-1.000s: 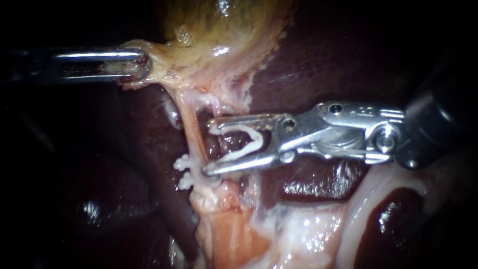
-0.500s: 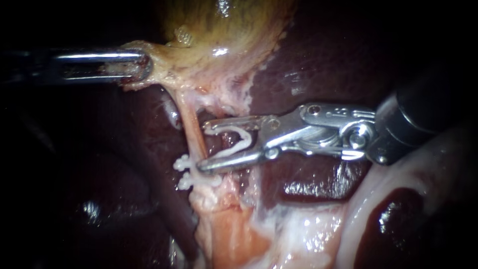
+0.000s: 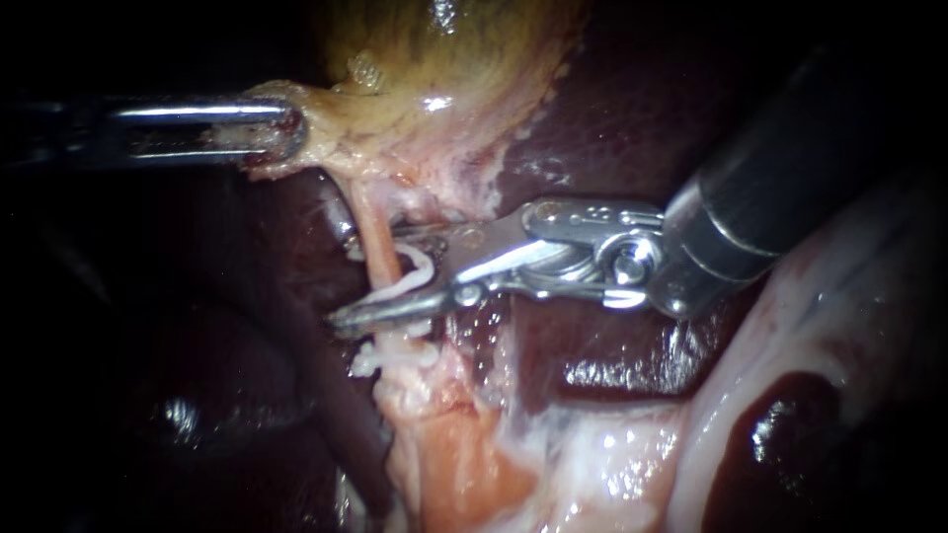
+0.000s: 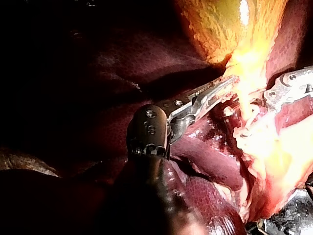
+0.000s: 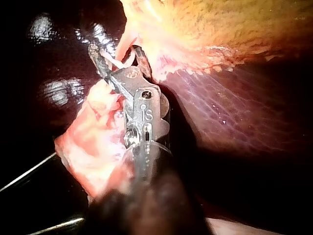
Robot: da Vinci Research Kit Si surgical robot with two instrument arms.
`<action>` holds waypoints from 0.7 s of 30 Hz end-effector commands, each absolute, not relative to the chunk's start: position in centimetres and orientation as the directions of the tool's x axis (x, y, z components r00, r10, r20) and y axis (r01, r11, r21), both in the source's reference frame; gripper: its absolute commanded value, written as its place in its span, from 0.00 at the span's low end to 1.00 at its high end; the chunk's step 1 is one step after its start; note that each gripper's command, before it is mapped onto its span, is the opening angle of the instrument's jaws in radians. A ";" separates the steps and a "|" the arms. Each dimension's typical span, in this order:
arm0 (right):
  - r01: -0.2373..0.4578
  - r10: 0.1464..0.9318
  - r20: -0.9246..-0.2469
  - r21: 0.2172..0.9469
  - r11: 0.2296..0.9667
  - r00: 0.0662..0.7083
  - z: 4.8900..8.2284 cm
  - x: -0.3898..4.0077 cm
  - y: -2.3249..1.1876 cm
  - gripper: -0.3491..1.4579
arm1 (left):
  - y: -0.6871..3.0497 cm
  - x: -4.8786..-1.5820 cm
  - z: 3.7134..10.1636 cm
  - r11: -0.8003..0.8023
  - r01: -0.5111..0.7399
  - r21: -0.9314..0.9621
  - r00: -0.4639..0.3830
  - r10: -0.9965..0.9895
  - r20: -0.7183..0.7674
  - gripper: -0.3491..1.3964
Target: Clipping third clip left tube
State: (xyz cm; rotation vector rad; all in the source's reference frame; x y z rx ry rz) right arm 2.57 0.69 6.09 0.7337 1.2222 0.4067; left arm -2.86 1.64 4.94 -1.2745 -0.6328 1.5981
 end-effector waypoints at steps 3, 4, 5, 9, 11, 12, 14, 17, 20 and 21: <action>0.106 0.653 -0.702 0.700 0.706 0.286 5.95 2.57 0.73 0.46 | 1.65 -2.86 4.94 -0.404 -0.358 -0.842 0.007 0.900 -0.435 0.00; 0.108 0.657 -0.701 0.702 0.704 0.276 5.90 2.58 0.75 0.46 | 1.65 -2.86 4.94 -0.404 -0.359 -0.842 0.007 0.900 -0.435 0.00; 0.111 0.663 -0.701 0.704 0.701 0.261 5.82 2.57 0.78 0.46 | 1.65 -2.86 4.94 -0.404 -0.359 -0.842 0.007 0.900 -0.435 0.00; 0.123 0.681 -0.700 0.711 0.692 0.216 5.58 2.56 0.86 0.46 | 1.65 -2.86 4.94 -0.404 -0.359 -0.842 0.007 0.900 -0.435 0.00; 0.128 0.686 -0.698 0.714 0.688 0.204 5.48 2.56 0.88 0.46 | 1.65 -2.86 4.94 -0.404 -0.359 -0.842 0.007 0.900 -0.435 0.00; 0.128 0.687 -0.697 0.715 0.687 0.203 5.44 2.56 0.89 0.46 | 1.65 -2.86 4.94 -0.404 -0.359 -0.842 0.007 0.900 -0.435 0.00; 0.131 0.690 -0.697 0.716 0.686 0.197 5.39 2.56 0.89 0.46 | 1.65 -2.86 4.94 -0.404 -0.359 -0.842 0.007 0.900 -0.435 0.00; 0.132 0.690 -0.696 0.716 0.685 0.197 5.37 2.55 0.89 0.45 | 1.65 -2.86 4.94 -0.404 -0.358 -0.842 0.007 0.900 -0.435 0.00; 0.133 0.690 -0.696 0.716 0.685 0.198 5.37 2.52 0.89 0.43 | 1.65 -2.86 4.94 -0.404 -0.358 -0.842 0.007 0.900 -0.435 0.00; 0.131 0.690 -0.696 0.716 0.685 0.197 5.37 2.50 0.89 0.42 | 1.65 -2.86 4.94 -0.404 -0.358 -0.842 0.007 0.900 -0.435 0.00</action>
